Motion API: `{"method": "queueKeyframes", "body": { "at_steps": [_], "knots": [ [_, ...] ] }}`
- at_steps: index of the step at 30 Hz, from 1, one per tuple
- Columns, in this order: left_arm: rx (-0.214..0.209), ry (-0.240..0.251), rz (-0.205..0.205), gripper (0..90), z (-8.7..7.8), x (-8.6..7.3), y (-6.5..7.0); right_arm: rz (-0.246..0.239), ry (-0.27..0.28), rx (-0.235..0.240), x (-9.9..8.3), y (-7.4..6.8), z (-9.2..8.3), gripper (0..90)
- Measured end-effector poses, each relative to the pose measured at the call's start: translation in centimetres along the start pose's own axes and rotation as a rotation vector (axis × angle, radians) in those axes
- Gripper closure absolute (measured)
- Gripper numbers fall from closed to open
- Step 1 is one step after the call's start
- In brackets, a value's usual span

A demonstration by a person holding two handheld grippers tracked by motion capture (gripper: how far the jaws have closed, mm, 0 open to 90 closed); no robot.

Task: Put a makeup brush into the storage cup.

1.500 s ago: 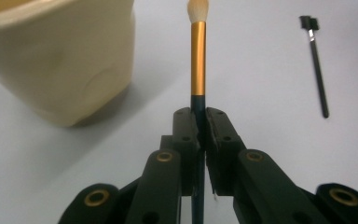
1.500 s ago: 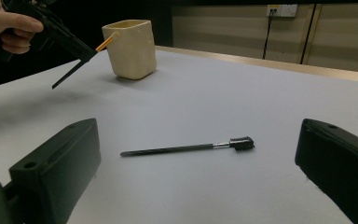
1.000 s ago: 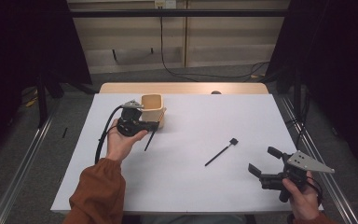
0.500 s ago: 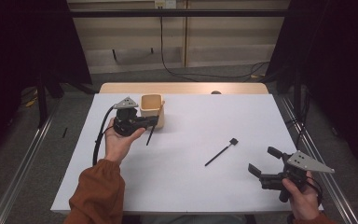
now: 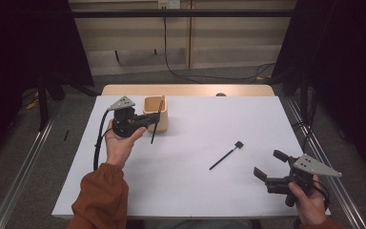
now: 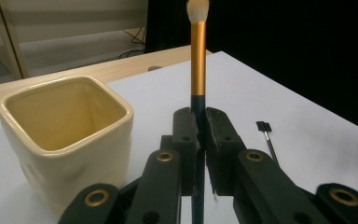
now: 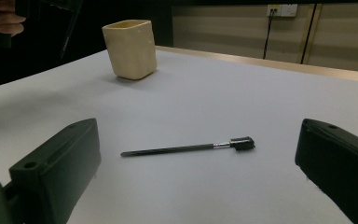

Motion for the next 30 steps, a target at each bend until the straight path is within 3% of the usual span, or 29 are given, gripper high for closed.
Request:
{"method": "queueKeyframes", "body": {
  "at_steps": [5, 11, 30],
  "knots": [
    [0.009, 0.006, 0.004, 83.6, -0.2, 0.3, 0.0, -0.001, 0.000, 0.001, 0.0, 0.0, 0.0, 0.0],
    [0.018, 0.030, 0.039, 83.6, -0.7, 1.5, -0.1, -0.003, -0.003, 0.001, 0.0, 0.0, 0.1, 0.0],
    [0.064, 0.092, 0.070, 83.5, -1.8, 4.3, -0.9, -0.003, -0.003, 0.001, 0.0, 0.0, 0.1, 0.0]
  ]
}}
Point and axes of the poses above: each handheld gripper's, and its own axes: z roughly forward along the jaws, x roughly out of its top, y roughly to its right, the point moved 4 cm from there along z, roughly forward along the jaws, and after that the axes turned 14 degrees about z, right-handed, at the moved point
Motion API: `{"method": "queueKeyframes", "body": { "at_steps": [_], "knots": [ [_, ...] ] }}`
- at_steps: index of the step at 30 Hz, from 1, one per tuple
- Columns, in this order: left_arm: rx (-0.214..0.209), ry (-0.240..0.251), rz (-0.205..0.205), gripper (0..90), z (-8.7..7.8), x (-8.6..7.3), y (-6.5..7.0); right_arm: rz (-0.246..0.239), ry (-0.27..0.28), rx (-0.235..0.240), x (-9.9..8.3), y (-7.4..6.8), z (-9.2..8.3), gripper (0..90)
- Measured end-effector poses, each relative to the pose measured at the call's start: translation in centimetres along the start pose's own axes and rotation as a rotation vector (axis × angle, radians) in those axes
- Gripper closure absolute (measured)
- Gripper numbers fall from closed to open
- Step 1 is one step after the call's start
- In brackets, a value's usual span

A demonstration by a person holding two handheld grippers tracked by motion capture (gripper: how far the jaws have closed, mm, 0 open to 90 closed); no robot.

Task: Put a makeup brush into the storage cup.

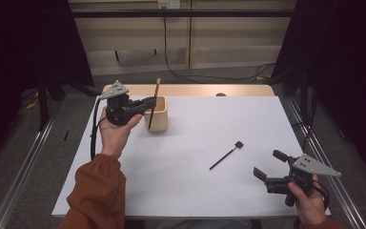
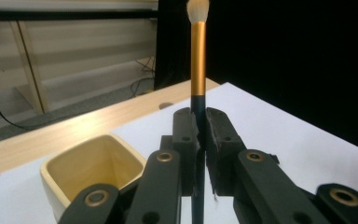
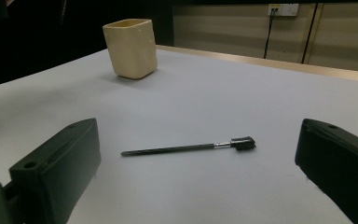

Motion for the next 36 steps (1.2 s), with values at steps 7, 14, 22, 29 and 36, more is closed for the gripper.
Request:
{"method": "queueKeyframes", "body": {
  "at_steps": [7, 14, 22, 29, 36],
  "knots": [
    [0.018, 0.008, 0.015, 83.5, 0.0, 0.3, -0.6, 0.000, 0.004, 0.002, 0.0, -0.1, 0.0, 0.0],
    [0.037, 0.005, 0.013, 83.5, 0.5, 0.8, -1.5, 0.002, 0.003, 0.002, 0.0, 0.0, 0.0, 0.0],
    [0.044, 0.005, 0.028, 83.5, 1.3, 1.7, -1.9, 0.007, 0.009, 0.005, 0.0, 0.0, -0.1, 0.0],
    [0.043, 0.010, 0.022, 83.5, 2.2, 1.9, -2.4, 0.008, 0.009, 0.006, 0.0, 0.0, -0.1, 0.0],
    [0.071, 0.004, 0.020, 83.5, 2.8, 2.0, -3.1, 0.010, 0.008, 0.004, 0.0, 0.0, -0.1, 0.0]
  ]
}}
Point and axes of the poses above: each handheld gripper's, and its own axes: z roughly forward along the jaws, x roughly out of its top, y roughly to its right, the point moved 4 cm from there along z, roughly forward along the jaws, and after that the axes turned 14 degrees about z, right-handed, at the moved point
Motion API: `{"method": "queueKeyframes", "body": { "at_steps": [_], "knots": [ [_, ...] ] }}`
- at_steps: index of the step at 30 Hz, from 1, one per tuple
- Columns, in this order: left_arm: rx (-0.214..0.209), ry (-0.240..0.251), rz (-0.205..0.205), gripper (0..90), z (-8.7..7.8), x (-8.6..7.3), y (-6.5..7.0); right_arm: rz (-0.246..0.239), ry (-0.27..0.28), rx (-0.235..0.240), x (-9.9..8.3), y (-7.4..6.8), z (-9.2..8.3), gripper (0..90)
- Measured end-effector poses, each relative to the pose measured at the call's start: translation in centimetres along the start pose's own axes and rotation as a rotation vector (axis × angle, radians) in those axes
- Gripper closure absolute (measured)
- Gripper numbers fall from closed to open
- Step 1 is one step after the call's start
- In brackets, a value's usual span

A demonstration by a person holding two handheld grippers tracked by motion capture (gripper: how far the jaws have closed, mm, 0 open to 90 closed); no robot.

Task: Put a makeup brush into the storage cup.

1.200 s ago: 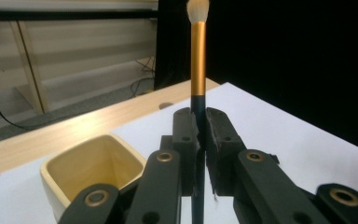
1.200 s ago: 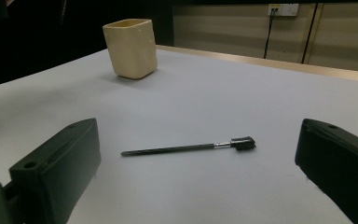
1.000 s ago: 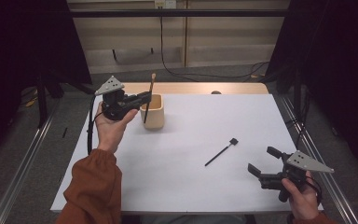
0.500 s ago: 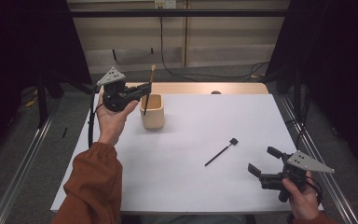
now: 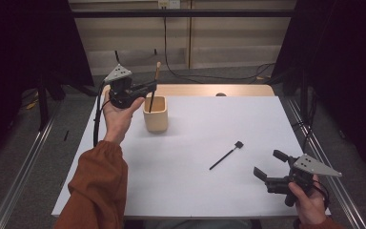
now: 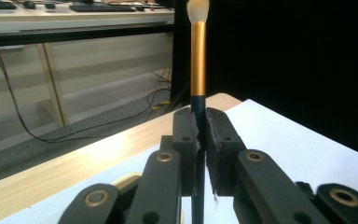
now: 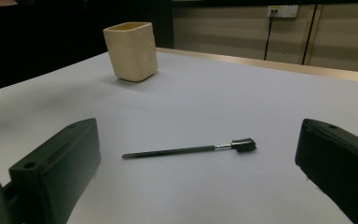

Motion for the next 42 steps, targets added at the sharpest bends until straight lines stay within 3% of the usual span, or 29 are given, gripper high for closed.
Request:
{"method": "queueKeyframes", "body": {
  "at_steps": [10, 12, 17, 27, 42],
  "knots": [
    [0.026, -0.013, 0.001, 83.5, 1.6, -0.1, -0.9, 0.000, 0.002, 0.001, 0.0, 0.0, 0.0, 0.0],
    [0.022, 0.010, -0.016, 83.5, 1.8, 0.1, -1.2, -0.002, 0.000, 0.002, 0.0, 0.0, -0.1, 0.0],
    [0.029, 0.028, -0.018, 83.5, 2.1, 0.0, -1.9, -0.001, 0.001, 0.002, 0.0, 0.1, -0.1, 0.0],
    [0.030, 0.004, 0.000, 83.5, 2.9, -0.8, -2.1, 0.000, -0.001, 0.003, 0.0, 0.1, -0.1, 0.0],
    [0.041, -0.035, -0.029, 83.5, 3.9, -2.7, -2.5, 0.000, -0.004, 0.006, -0.1, 0.1, -0.1, 0.0]
  ]
}}
Point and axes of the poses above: each handheld gripper's, and its own axes: z roughly forward along the jaws, x roughly out of its top, y roughly to its right, the point moved 4 cm from there along z, roughly forward along the jaws, and after that the axes turned 14 degrees about z, right-handed, at the moved point
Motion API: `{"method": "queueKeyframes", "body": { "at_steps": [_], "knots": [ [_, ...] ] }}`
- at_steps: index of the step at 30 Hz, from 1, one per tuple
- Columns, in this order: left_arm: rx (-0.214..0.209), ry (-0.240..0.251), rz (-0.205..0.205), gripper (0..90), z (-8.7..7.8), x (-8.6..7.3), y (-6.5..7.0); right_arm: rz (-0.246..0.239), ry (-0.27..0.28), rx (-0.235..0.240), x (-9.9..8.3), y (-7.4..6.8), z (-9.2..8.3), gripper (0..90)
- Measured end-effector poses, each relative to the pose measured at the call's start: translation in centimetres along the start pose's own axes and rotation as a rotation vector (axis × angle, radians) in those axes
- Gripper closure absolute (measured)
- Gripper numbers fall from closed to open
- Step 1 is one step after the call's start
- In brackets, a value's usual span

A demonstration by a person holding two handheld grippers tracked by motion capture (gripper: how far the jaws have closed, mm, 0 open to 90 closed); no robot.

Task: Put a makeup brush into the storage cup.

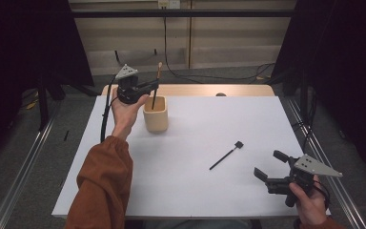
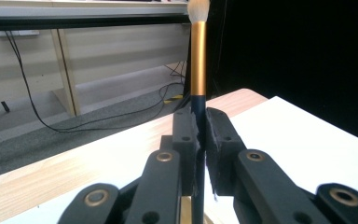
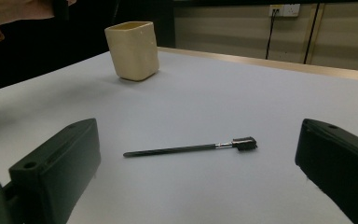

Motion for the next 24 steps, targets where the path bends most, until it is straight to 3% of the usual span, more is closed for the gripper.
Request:
{"method": "queueKeyframes", "body": {
  "at_steps": [13, 24],
  "knots": [
    [-0.005, 0.013, -0.008, 83.4, -0.3, -0.6, -0.4, 0.003, -0.004, -0.002, -0.1, 0.1, 0.0, 0.0],
    [-0.003, -0.016, 0.009, 83.4, 0.3, -1.8, -0.4, 0.003, -0.004, -0.002, -0.1, 0.0, 0.0, 0.0]
  ]
}}
Point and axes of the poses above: each handheld gripper's, and its own axes: z roughly forward along the jaws, x roughly out of its top, y roughly to its right, the point moved 4 cm from there along z, roughly forward along the jaws, and after that the axes turned 14 degrees about z, right-handed, at the moved point
